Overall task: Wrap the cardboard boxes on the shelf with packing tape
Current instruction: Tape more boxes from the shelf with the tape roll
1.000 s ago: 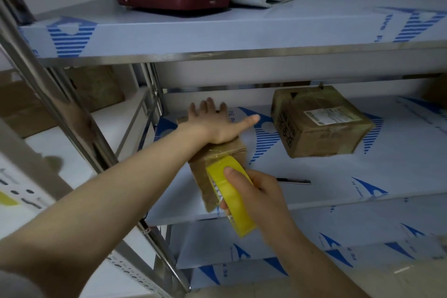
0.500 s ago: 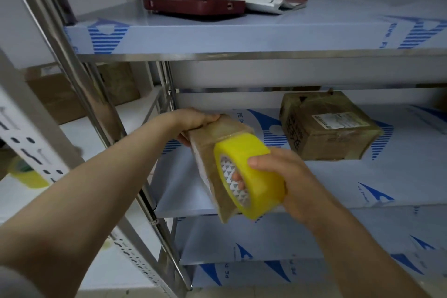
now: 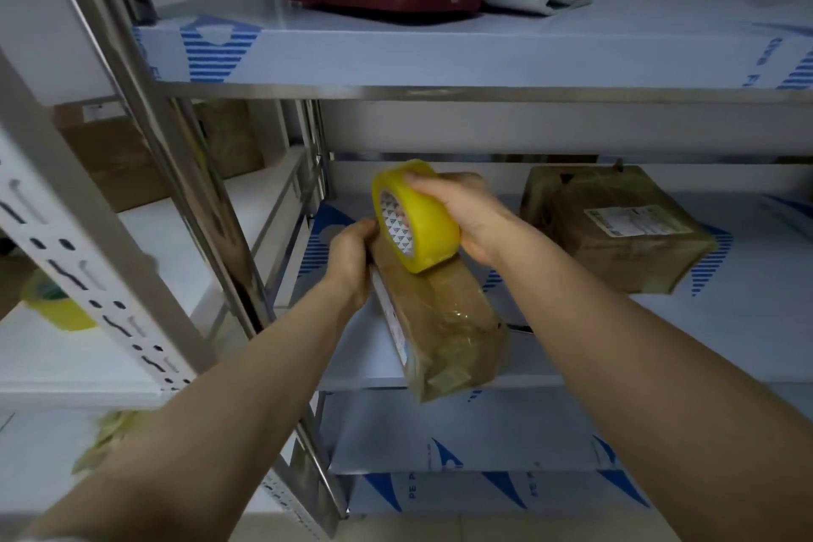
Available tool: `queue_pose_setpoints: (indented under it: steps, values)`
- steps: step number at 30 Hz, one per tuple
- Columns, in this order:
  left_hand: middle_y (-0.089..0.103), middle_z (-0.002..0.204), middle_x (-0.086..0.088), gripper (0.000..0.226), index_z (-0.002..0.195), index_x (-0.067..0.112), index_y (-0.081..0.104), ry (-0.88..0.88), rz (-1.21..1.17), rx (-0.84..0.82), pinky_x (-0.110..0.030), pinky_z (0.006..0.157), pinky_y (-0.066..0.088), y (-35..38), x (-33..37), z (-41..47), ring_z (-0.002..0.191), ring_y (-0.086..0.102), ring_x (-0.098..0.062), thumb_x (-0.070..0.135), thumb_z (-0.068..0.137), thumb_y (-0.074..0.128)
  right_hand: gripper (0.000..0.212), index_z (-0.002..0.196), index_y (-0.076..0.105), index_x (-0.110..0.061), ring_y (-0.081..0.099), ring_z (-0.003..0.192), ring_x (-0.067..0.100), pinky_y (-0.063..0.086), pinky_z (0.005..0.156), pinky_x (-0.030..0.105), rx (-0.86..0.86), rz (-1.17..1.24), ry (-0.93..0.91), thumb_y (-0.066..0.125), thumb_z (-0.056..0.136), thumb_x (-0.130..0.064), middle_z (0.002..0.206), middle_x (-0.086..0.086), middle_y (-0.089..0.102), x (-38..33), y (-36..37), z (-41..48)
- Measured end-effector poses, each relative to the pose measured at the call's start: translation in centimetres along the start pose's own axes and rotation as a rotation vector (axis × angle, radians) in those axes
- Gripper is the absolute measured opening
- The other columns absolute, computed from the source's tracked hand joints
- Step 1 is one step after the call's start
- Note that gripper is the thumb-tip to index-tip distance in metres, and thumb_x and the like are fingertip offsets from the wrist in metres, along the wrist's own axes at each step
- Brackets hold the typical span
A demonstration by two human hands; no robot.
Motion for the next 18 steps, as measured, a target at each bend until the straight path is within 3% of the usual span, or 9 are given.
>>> queue_pose_setpoints:
  steps: [5,7,9,12,15,18]
  values:
    - [0.063,0.108,-0.015,0.024,0.111,0.001,0.060,0.069,0.228,0.096,-0.033,0.083,0.052,0.5,-0.1,1.9,0.098,0.059,-0.025,0.013,0.098,0.043,0.046,0.101,0.057,-0.021,0.065,0.097,0.029,0.052,0.092,0.047,0.053,0.034,0.042,0.060,0.080,-0.062,0.109,0.011,0.067,1.4,0.3,1.7]
    - [0.061,0.110,-0.012,0.025,0.112,0.004,0.058,0.054,0.300,0.085,-0.039,0.094,0.048,0.8,-0.3,2.4,0.104,0.057,-0.027,0.020,0.099,0.045,0.048,0.102,0.060,-0.020,0.066,0.099,0.029,0.051,0.094,0.048,0.024,0.084,0.084,0.064,0.078,-0.062,0.108,0.012,0.068,2.6,0.3,1.4]
    - [0.060,0.105,-0.012,0.017,0.099,0.011,0.057,0.052,0.340,0.084,-0.043,0.097,0.047,0.7,-0.4,2.8,0.104,0.058,-0.029,0.024,0.099,0.045,0.046,0.106,0.063,-0.017,0.066,0.098,0.029,0.050,0.096,0.049,0.002,0.163,0.090,0.069,0.076,-0.051,0.104,0.013,0.069,3.7,0.2,0.9]
    - [0.063,0.104,-0.018,0.021,0.084,0.013,0.057,0.058,0.405,0.108,-0.048,0.095,0.048,0.2,-0.5,3.3,0.103,0.060,-0.033,0.023,0.099,0.045,0.021,0.090,0.066,-0.014,0.067,0.078,0.024,0.054,0.086,0.042,-0.028,0.181,0.044,0.066,0.083,-0.034,0.081,0.010,0.072,3.1,0.3,-0.2]
    - [0.064,0.094,-0.021,0.029,0.069,0.017,0.052,0.063,0.449,0.138,-0.046,0.088,0.051,0.1,-0.4,3.4,0.094,0.061,-0.036,0.018,0.097,0.047,0.026,0.069,0.063,-0.014,0.064,0.051,0.011,0.056,0.062,0.026,0.047,0.102,0.004,0.065,0.088,-0.031,0.053,-0.002,0.067,1.0,0.3,-2.2]
    - [0.049,0.065,-0.012,0.036,0.058,0.013,0.041,0.076,0.470,0.220,-0.033,0.067,0.040,-0.6,0.2,3.2,0.065,0.047,-0.026,0.009,0.094,0.044,0.031,0.066,0.066,-0.006,0.064,0.052,0.022,0.058,0.063,0.036,0.044,0.066,0.003,0.071,0.083,-0.031,0.058,0.011,0.068,-0.1,0.2,-5.5]
Point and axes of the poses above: each hand's wrist, its own z-axis towards the middle knuckle, its own y-axis out of the palm, x = y × z, the point moved 7 cm from there along z, towards the middle knuckle
